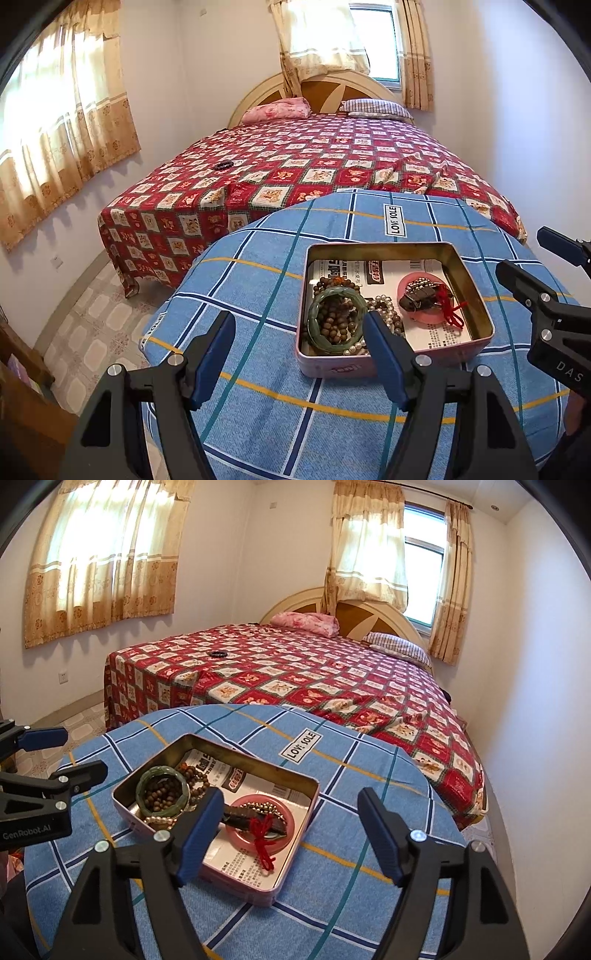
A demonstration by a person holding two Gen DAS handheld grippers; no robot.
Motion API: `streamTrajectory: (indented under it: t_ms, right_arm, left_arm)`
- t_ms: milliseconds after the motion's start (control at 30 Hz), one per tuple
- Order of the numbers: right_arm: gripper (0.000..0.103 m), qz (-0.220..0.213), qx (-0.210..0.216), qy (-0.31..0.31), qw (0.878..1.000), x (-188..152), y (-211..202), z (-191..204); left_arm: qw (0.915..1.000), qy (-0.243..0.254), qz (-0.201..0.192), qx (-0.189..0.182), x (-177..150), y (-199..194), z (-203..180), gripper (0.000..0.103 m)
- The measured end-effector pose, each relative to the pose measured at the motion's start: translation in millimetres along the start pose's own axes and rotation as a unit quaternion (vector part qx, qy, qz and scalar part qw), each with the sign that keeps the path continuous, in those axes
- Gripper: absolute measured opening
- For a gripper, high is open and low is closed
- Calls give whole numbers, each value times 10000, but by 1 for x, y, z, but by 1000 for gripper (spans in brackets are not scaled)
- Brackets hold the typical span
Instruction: Organize jewelry
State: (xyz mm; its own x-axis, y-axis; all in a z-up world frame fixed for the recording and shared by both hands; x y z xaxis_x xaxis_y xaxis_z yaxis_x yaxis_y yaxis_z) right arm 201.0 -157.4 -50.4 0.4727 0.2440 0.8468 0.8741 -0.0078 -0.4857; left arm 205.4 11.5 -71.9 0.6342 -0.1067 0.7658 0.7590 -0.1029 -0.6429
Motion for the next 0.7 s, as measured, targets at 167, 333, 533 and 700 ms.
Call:
streamTrajectory:
  t_ms: [167, 333, 533, 700]
  right_arm:
    - [77, 8, 0, 1, 10000, 0, 0, 0]
    - [78, 9, -3, 0, 10000, 0, -1, 1]
    - [80, 19, 4, 2, 10000, -2, 0, 1]
    - [80, 65, -42, -12, 10000, -9, 3, 1]
  left_arm:
    - [10000, -13, 0, 1, 0, 0, -1, 72]
    - [9999, 31, 41, 119, -2, 3, 0, 72]
    - [9999, 61, -2, 136, -5, 4, 0, 75]
    - [9998, 94, -91, 181, -3, 1, 1, 75]
Point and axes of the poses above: each gripper's, at about its wrist camera, not at the fingertips, and y roughly the way its jaws point, z to its left, x to its top, the point moved 9 cm from there along y, roughly the way its jaws point, and after that the axes turned 7 degrees about -x, right-handed, at the moved point
